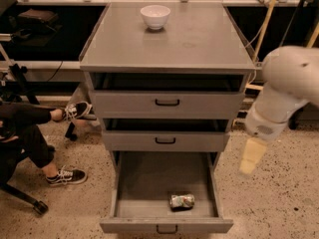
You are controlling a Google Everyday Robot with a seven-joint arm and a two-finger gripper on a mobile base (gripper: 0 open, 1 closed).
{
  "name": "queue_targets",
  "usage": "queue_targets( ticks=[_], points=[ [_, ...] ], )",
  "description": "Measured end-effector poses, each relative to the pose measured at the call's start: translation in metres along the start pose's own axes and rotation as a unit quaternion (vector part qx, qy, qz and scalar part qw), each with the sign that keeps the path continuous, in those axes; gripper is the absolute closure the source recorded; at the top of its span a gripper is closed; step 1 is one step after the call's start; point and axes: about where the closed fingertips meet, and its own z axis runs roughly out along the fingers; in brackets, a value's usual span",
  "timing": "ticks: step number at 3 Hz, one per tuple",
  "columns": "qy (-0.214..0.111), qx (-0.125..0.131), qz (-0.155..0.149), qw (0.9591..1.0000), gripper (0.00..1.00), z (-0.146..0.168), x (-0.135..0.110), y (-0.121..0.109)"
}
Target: Pick 7up can from bottom drawer and place on counter
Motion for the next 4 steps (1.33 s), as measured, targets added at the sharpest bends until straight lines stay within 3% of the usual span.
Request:
queue_targets(
  ticks=[1,2,3,4],
  points=[
    [0.014,-0.041,0.019,0.9989,0.00,0.089,0.005,-0.021],
    [0.017,-0.060,0.020,0.9979,0.00,0.111,0.007,-0.020],
    [0.011,-0.061,0.020,0.9979,0.00,0.117,0.007,-0.019],
    [-0.021,-0.066,0.015,0.9975,0.00,0.158,-0.022,-0.046]
  ],
)
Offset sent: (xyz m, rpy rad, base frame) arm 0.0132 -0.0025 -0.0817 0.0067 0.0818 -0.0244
